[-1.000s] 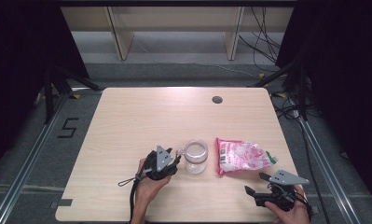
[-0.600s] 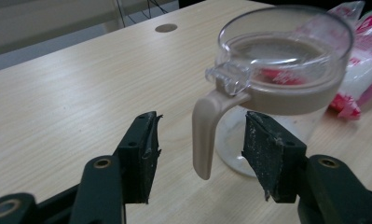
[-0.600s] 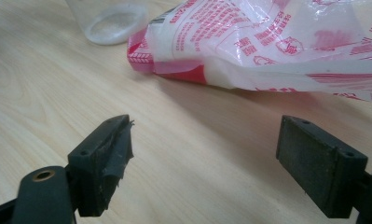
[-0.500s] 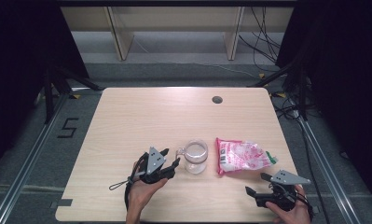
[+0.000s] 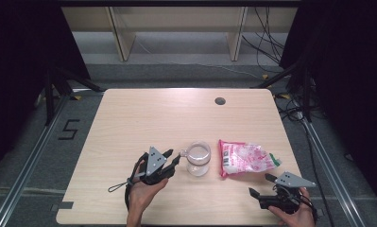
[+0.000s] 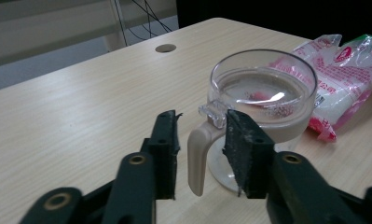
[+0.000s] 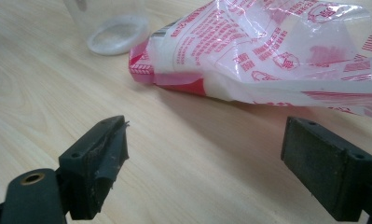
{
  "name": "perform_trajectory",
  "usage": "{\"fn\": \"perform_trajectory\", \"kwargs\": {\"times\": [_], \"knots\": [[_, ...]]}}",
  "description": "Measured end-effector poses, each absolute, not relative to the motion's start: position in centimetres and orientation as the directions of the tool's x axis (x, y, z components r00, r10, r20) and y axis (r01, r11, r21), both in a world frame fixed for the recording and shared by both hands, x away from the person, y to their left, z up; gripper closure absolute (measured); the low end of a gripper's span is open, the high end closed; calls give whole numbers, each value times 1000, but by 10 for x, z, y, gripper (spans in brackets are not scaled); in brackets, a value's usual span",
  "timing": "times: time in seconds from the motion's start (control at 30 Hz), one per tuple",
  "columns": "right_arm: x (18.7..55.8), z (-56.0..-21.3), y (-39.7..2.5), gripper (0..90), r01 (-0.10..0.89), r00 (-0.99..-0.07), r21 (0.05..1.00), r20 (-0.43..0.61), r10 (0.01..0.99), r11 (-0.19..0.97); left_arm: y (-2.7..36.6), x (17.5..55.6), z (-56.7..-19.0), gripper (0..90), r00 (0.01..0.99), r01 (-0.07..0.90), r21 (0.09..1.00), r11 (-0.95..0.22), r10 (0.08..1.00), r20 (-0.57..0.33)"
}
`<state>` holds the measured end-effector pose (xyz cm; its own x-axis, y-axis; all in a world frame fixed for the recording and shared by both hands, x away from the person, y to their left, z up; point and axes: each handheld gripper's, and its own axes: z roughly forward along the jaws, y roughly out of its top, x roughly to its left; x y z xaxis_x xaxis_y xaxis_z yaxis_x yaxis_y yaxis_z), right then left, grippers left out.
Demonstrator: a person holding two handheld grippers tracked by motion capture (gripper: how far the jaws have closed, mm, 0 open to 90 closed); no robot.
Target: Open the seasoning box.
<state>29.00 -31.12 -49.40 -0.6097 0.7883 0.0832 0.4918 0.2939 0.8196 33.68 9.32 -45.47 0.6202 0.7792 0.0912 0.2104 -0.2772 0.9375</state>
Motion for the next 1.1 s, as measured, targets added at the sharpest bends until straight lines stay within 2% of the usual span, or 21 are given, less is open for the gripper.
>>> {"fn": "perform_trajectory", "kwargs": {"times": [0.13, 0.33, 0.6, 0.77, 0.8, 1.1], "knots": [[289, -494, -311, 156, 490, -608, 820, 78, 790, 296, 87, 337, -451, 785, 621, 186, 940, -288, 776, 115], [288, -494, -309, 160, 508, -595, 818, 107, 797, 270, 84, 341, -447, 799, 625, 183, 948, -259, 776, 92], [289, -494, -310, 177, 488, -605, 827, 88, 791, 281, 82, 350, -449, 885, 636, 178, 949, -262, 767, 92], [289, -492, -311, 194, 475, -606, 834, 79, 791, 281, 79, 353, -450, 890, 635, 177, 950, -258, 768, 90], [288, -492, -309, 196, 499, -595, 828, 114, 796, 254, 79, 354, -451, 890, 635, 176, 951, -254, 768, 88], [289, -491, -308, 234, 468, -611, 840, 83, 787, 275, 78, 360, -454, 889, 633, 201, 946, -256, 770, 73]]}}
